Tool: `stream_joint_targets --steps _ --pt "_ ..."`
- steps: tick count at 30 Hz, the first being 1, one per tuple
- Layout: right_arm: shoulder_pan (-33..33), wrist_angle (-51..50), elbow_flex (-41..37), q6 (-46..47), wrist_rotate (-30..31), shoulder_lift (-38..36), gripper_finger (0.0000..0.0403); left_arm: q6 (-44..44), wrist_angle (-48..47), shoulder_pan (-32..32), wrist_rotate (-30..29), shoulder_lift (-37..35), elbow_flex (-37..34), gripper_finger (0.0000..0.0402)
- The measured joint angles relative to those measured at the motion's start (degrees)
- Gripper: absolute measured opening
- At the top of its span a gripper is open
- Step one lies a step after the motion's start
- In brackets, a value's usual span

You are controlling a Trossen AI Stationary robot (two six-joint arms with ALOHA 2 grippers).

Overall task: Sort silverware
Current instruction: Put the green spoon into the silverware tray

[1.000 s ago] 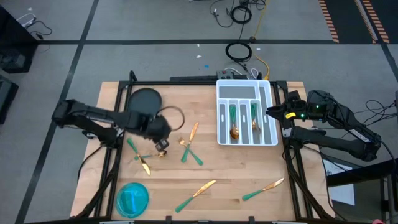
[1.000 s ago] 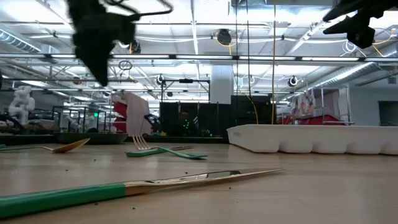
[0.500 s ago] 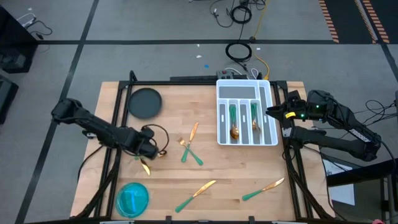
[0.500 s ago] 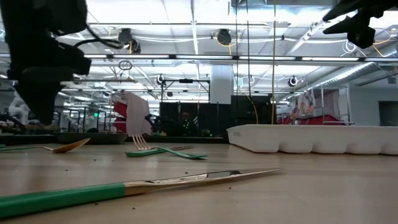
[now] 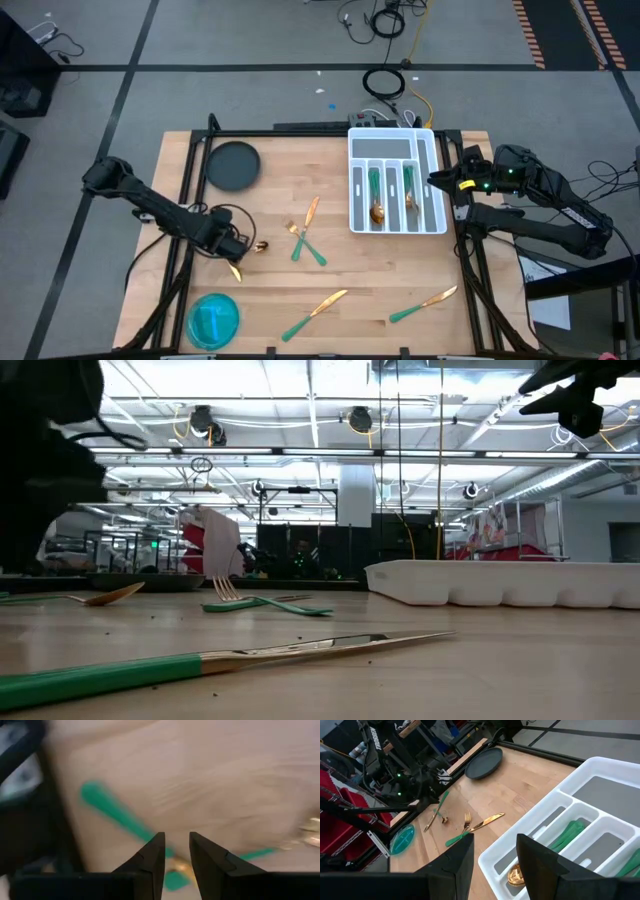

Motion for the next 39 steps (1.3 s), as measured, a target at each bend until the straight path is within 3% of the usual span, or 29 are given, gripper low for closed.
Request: stream_joint_targets --steps 4,8,14,22,39 --pt "-0.02 -0.02 0.00 -0.63 0.29 0.00 0.0141 16.65 9.43 -0.01 -3.23 -0.04 0.47 0.0096" --pt "-0.01 -0.07 0.00 -0.84 0.36 0.00 0.0141 24.87 12.20 0.38 -3.61 0.80 0.36 0.0096" --pt "0.00 -0.09 0.00 -0.30 0.30 0.00 0.0141 29.91 12.88 0.38 -6.63 1.40 -1.20 0.0096" --pt "0.00 -0.13 0.00 0.12 0.13 0.00 0.0141 40.16 16.66 0.36 -5.91 1.40 -1.63 0.0096" --pt "-0.01 -0.52 0.00 -3.64 -0.04 0.00 0.0141 52.07 22.13 0.55 1.88 1.40 -0.69 0.0096"
